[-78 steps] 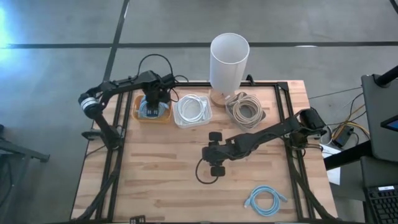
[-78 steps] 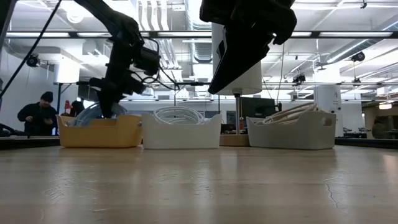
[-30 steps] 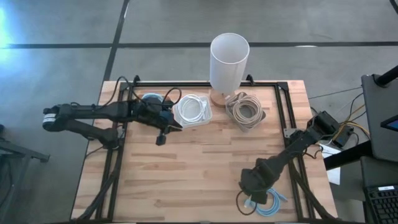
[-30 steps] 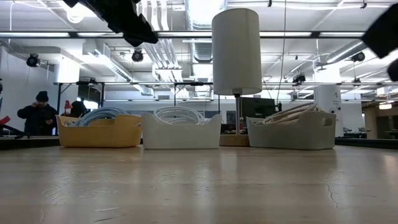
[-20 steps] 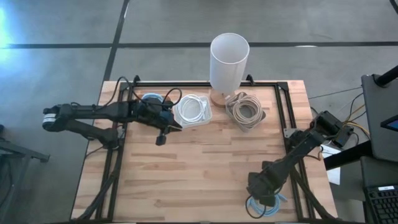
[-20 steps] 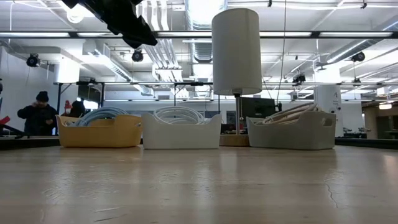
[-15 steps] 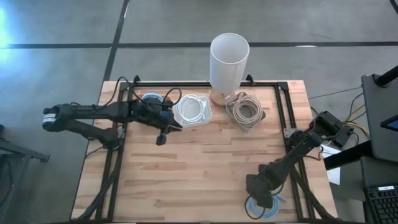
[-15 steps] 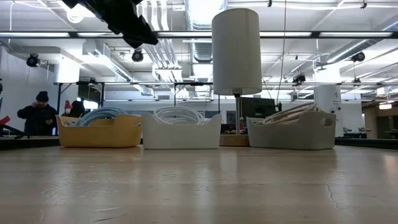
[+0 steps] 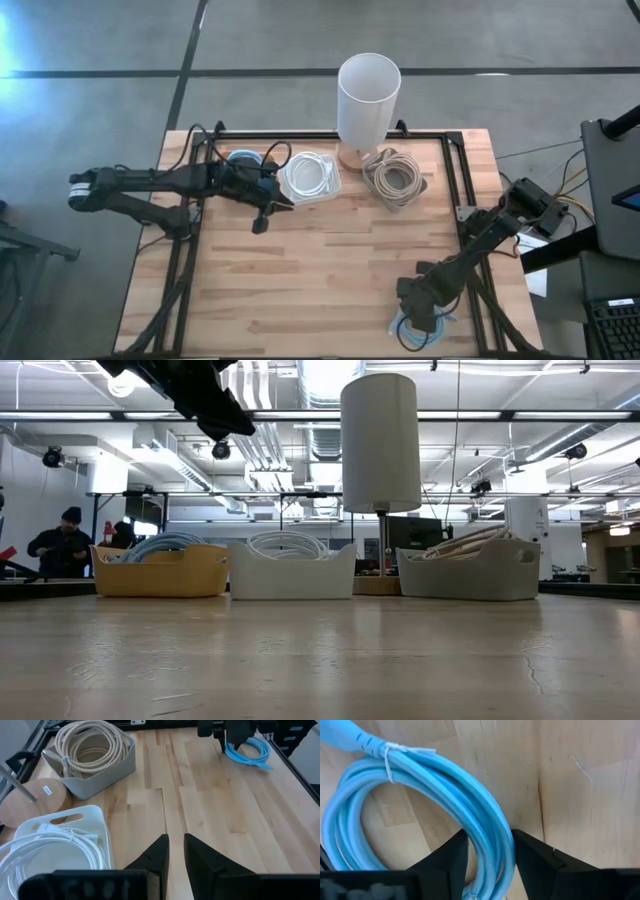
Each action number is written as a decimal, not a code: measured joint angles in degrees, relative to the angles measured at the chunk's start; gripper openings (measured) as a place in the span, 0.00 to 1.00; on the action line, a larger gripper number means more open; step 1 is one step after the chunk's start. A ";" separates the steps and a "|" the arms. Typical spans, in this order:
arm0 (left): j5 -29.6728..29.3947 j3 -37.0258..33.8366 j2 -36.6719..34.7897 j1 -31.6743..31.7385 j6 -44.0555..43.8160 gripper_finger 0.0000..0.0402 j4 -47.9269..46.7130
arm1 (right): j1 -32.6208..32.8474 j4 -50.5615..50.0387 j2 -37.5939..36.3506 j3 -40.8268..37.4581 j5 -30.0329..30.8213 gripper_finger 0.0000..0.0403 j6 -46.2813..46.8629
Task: Pick & Place USB Port
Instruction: Put the blue USB cable into the yellow bin
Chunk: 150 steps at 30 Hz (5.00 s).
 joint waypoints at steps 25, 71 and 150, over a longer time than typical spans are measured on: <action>0.04 -1.97 5.88 0.00 -3.68 0.16 12.33 | -15.47 0.19 0.26 12.28 61.23 0.11 -22.70; 0.92 -1.95 21.42 -1.25 -10.88 0.27 34.13 | -23.78 4.92 0.29 16.11 74.19 0.19 -20.01; 5.27 29.27 30.09 43.45 20.42 0.10 -64.23 | -21.75 4.94 0.41 14.19 50.10 0.44 -20.11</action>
